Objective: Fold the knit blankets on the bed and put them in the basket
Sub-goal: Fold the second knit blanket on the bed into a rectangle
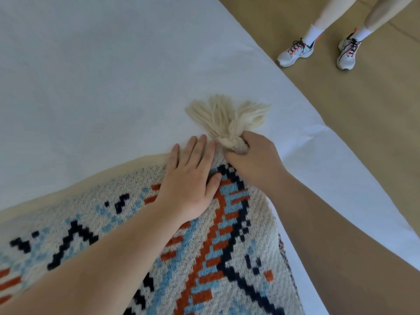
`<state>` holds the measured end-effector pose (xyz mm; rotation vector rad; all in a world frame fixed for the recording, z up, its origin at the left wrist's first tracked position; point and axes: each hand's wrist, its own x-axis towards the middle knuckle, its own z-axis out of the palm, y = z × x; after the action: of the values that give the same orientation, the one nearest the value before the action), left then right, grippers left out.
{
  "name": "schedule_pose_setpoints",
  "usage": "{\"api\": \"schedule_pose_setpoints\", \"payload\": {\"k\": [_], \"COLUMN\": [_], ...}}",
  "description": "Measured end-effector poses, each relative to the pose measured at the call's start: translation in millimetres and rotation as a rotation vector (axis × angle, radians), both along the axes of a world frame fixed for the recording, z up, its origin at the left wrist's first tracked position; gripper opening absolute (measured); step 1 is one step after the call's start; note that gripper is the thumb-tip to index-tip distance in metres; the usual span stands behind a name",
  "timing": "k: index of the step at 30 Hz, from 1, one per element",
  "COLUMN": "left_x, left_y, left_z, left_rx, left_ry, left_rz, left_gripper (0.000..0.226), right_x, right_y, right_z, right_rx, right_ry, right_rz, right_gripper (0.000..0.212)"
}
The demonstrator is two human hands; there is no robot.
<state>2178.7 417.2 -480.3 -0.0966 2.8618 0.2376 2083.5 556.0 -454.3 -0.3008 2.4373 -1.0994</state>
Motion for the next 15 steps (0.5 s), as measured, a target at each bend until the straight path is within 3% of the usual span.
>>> {"api": "schedule_pose_setpoints", "payload": {"k": [4,11,15], "left_x": [3.3,-17.2,-36.2], "left_y": [0.5,10.7,14.4], "left_z": [-1.3,3.1,0.3], "left_rx": [-0.012,-0.026,-0.057], "left_ry": [0.055,0.080,0.000], "left_rz": [-0.024,-0.051,-0.041], "left_gripper": [0.068,0.062,0.062], "right_x": [-4.5,-25.5,-35.9], "right_y": [2.2,4.9,5.9], "right_z": [-2.2,-0.5,-8.7], "right_rx": [0.040,-0.184,-0.185], "right_ry": [0.079,0.132,0.100], "right_rz": [0.075,-0.199,-0.302], "right_gripper": [0.025,0.009,0.027]}}
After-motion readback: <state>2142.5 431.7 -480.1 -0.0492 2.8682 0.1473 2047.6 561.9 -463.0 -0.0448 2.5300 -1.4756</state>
